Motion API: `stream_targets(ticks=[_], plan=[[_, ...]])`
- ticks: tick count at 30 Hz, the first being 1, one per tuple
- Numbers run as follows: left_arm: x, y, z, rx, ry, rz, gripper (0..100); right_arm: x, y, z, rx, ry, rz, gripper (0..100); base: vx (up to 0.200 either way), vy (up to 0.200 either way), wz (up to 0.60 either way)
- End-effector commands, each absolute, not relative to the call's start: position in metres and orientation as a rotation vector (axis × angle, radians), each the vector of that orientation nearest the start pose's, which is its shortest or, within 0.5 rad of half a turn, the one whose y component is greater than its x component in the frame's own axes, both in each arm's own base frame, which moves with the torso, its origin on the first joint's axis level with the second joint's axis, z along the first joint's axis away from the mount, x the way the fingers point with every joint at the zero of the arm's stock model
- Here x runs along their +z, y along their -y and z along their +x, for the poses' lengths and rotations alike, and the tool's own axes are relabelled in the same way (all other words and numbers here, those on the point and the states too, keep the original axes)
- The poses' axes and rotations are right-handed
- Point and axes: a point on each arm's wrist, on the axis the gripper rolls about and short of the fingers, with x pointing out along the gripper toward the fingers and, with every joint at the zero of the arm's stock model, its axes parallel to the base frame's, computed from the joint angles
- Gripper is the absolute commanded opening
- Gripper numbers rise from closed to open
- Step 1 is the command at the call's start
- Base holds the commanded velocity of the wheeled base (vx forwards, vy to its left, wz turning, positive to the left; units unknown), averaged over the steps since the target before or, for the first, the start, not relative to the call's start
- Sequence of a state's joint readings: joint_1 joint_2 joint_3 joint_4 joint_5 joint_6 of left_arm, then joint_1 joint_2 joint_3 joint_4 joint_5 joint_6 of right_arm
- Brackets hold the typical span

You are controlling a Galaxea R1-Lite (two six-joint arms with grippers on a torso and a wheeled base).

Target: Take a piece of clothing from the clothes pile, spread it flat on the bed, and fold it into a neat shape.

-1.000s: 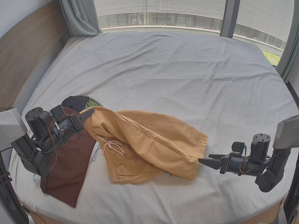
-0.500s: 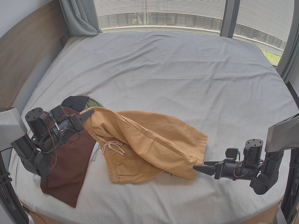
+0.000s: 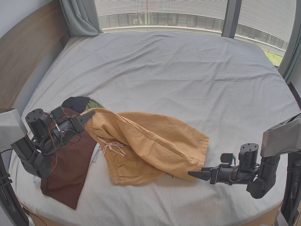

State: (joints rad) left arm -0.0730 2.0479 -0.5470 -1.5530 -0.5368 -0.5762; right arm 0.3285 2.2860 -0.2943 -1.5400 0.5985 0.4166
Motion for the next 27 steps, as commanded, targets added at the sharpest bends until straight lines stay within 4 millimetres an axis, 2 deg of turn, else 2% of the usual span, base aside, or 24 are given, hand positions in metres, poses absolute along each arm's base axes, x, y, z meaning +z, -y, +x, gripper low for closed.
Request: stream_targets(ticks=[1,15,16,21,27], plan=[[0.102,0.035,0.323,-0.607,-0.127,-0.547,0,-0.007,-0.108,0.266,0.815,-0.643,0.448,100,0.000,0.000,0.00],[0.099,0.035,0.325,-0.604,-0.131,-0.548,0,0.005,-0.111,0.271,0.836,-0.583,0.441,100,0.000,0.000,0.00],[0.099,0.035,0.325,-0.604,-0.131,-0.548,0,0.005,-0.111,0.271,0.836,-0.583,0.441,0,0.000,0.000,0.00],[0.096,0.035,0.327,-0.600,-0.141,-0.549,0,0.010,-0.108,0.274,0.829,-0.556,0.438,0,0.000,0.000,0.00],[0.093,0.034,0.326,-0.594,-0.150,-0.552,0,0.035,-0.095,0.282,0.806,-0.454,0.448,0,0.000,0.000,0.00]])
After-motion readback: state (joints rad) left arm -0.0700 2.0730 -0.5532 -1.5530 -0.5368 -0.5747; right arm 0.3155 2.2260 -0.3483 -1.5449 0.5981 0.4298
